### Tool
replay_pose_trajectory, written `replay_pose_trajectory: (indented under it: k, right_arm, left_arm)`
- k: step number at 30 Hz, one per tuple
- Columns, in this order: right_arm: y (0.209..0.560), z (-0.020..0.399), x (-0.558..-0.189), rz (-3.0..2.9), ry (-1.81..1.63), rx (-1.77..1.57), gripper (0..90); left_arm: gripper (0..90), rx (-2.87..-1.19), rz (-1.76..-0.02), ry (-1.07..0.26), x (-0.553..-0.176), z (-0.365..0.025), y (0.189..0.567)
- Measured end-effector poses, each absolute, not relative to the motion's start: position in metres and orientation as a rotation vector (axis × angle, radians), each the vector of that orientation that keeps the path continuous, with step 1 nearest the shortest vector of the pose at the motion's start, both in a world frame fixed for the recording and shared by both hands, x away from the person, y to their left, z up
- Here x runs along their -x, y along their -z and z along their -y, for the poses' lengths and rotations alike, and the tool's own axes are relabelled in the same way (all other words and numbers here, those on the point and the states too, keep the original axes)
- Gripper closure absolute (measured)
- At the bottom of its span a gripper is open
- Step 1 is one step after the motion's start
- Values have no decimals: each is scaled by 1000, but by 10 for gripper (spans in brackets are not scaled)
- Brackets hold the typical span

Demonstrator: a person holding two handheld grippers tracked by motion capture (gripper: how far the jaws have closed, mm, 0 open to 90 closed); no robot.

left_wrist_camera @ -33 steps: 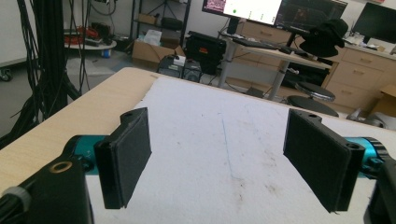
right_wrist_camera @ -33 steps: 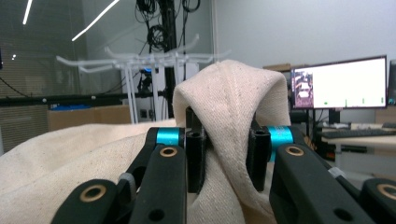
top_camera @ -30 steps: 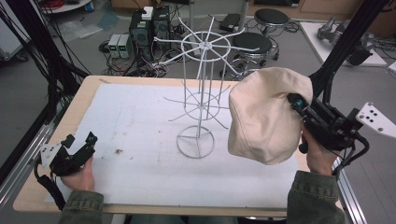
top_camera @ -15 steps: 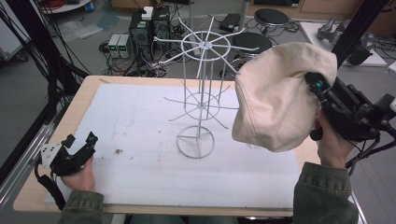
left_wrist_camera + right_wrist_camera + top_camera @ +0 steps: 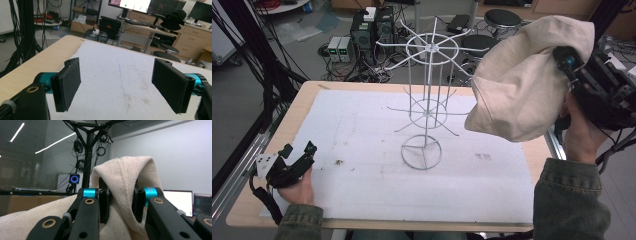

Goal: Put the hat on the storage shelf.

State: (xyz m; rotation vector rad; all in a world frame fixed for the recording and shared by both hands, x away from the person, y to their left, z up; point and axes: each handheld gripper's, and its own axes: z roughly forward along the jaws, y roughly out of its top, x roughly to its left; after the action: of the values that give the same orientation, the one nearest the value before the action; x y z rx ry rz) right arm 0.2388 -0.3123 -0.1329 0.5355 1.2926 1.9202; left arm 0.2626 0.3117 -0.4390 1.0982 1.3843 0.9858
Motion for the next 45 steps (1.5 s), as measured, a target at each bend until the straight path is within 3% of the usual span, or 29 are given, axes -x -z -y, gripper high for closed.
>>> replay_pose_trajectory:
  k: [7,24,45]
  right_arm:
    - [120,313,-239,-1292,-1855,-512,742]
    - [125,347,-239,-1161,-1872,-619,741]
    - [107,314,-254,-1075,-2107,-576,737]
  left_arm:
    - [233,-1090,-1384,-989,-261,-313,438]
    - [233,-1087,-1382,-990,-261,-312,438]
    - [234,-1092,-1380,-986,-262,-312,438]
